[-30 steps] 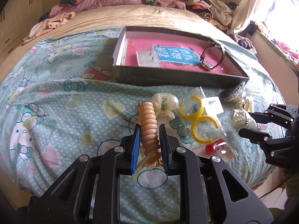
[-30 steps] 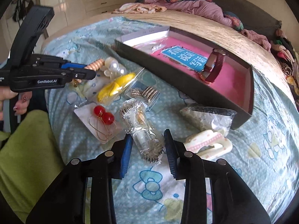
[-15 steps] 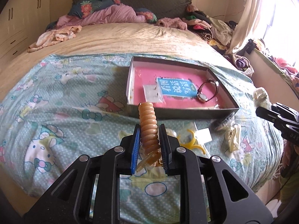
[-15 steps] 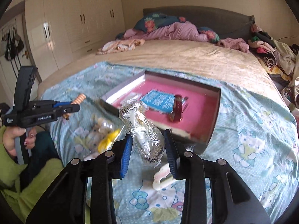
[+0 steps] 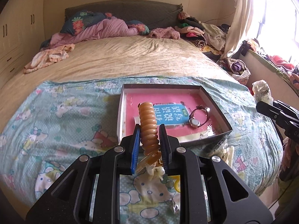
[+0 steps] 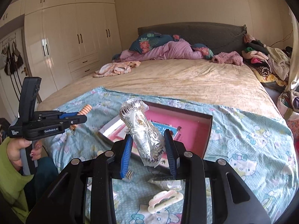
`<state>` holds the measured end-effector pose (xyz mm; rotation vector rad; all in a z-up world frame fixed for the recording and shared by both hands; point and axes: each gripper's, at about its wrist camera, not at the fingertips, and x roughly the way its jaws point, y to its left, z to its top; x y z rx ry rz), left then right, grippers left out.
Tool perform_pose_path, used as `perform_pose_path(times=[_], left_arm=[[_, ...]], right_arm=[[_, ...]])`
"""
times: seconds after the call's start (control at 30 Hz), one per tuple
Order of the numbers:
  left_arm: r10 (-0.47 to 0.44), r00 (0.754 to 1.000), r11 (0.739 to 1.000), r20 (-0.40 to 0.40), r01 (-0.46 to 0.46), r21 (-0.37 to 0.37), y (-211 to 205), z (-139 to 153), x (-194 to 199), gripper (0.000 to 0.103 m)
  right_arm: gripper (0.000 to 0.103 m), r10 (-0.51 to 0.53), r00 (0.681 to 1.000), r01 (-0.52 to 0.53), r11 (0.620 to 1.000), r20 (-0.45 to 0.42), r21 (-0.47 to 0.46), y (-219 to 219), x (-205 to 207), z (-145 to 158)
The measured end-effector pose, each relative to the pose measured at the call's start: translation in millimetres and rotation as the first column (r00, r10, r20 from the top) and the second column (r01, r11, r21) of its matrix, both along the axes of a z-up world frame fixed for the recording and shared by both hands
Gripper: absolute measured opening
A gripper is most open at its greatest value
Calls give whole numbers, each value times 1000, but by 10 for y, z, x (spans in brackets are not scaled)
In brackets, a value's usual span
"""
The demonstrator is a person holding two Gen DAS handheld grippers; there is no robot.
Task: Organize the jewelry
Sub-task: 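Carry bag in right tool into pink box while left tool carries hair tie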
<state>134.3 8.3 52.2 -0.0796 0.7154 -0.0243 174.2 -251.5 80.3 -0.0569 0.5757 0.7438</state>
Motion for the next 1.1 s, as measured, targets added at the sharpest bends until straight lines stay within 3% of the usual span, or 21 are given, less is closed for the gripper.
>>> perform_pose_path(times=[0.3, 0.73, 1.1], left_arm=[[-41, 999, 999, 13, 42, -13, -154, 82, 264, 13], [-95, 995, 995, -12, 95, 2, -351, 83, 780, 13], [-109, 991, 994, -83, 110, 6, -467, -279, 1060, 13]], right_arm=[[32, -38, 999, 37, 999, 37, 32, -35, 130, 153], [32, -111, 994, 111, 993, -13, 34, -162, 483, 47], [32, -173, 983, 173, 985, -60, -2, -188, 689, -208]])
